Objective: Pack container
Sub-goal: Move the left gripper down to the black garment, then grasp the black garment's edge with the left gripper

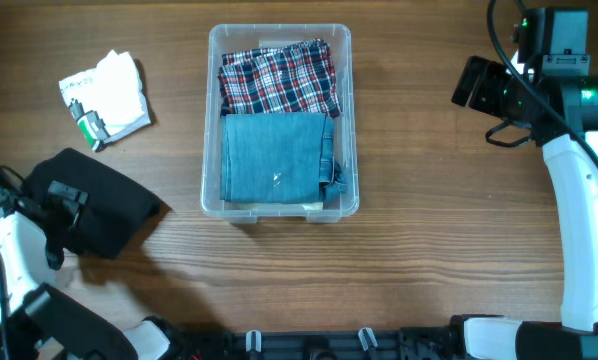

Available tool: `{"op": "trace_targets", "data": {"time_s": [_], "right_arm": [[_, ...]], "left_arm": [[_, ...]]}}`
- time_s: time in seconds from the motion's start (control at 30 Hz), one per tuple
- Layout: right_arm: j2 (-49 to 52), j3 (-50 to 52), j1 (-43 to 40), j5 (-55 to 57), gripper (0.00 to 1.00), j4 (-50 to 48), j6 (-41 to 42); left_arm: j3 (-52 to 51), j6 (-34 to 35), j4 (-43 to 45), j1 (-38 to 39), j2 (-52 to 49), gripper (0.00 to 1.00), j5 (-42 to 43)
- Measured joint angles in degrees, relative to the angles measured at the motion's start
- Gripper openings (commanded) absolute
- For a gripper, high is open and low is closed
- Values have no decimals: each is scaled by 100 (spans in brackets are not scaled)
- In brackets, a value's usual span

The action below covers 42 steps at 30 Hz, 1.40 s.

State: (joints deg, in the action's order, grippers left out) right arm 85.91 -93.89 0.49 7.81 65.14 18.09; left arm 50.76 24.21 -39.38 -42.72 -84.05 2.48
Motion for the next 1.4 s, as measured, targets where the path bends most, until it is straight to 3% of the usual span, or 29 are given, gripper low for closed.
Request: {"op": "trace_targets", "data": {"time_s": [1.27, 1.4], "right_arm": [[0, 0, 0, 0, 100, 0, -2], [0, 0, 0, 0, 100, 0, -2]], "left_arm": [[85, -20, 254, -11, -1137, 100, 116], [85, -22, 251, -15, -1139, 95, 131]]}}
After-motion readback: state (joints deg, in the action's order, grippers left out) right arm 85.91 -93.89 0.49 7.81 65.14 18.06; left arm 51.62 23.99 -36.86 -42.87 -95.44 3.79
